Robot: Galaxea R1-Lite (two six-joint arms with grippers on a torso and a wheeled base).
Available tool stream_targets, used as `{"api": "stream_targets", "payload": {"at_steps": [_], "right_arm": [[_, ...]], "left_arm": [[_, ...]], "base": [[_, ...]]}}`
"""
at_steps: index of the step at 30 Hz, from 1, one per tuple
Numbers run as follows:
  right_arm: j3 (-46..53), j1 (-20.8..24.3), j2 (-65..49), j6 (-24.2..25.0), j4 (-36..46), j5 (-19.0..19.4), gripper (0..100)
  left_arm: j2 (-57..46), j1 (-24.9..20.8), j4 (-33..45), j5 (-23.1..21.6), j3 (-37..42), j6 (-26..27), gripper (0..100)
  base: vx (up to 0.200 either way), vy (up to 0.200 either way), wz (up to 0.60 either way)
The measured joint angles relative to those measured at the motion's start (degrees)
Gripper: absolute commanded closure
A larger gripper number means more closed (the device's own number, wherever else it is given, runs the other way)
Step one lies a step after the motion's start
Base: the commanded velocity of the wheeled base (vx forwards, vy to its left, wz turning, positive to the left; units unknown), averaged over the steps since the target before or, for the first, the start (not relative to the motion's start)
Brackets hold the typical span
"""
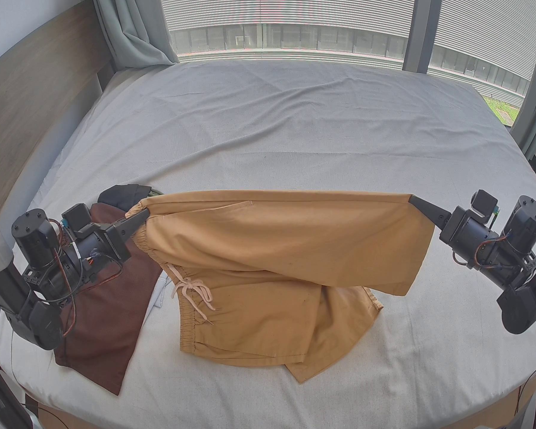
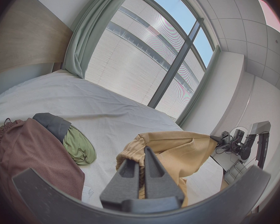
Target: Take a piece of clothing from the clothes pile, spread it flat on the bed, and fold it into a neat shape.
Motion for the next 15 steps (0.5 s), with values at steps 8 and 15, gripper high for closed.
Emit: {"api": "stream_targets", "payload": {"at_steps": [8,15], "right_arm": [[-4.7,0.1,2.5,-0.1,0.0,0.0,100],[-9.9,0.0,6.4,0.0,0.0,0.1,100]], "left_arm": [[1.1,-0.4,0.0,0.3,-1.1,-0.9,100],[3.8,-0.2,0.0,0.8,-4.2,-2.3,100]], "base": [[0.000,0.000,0.00],[0.000,0.000,0.00]]}}
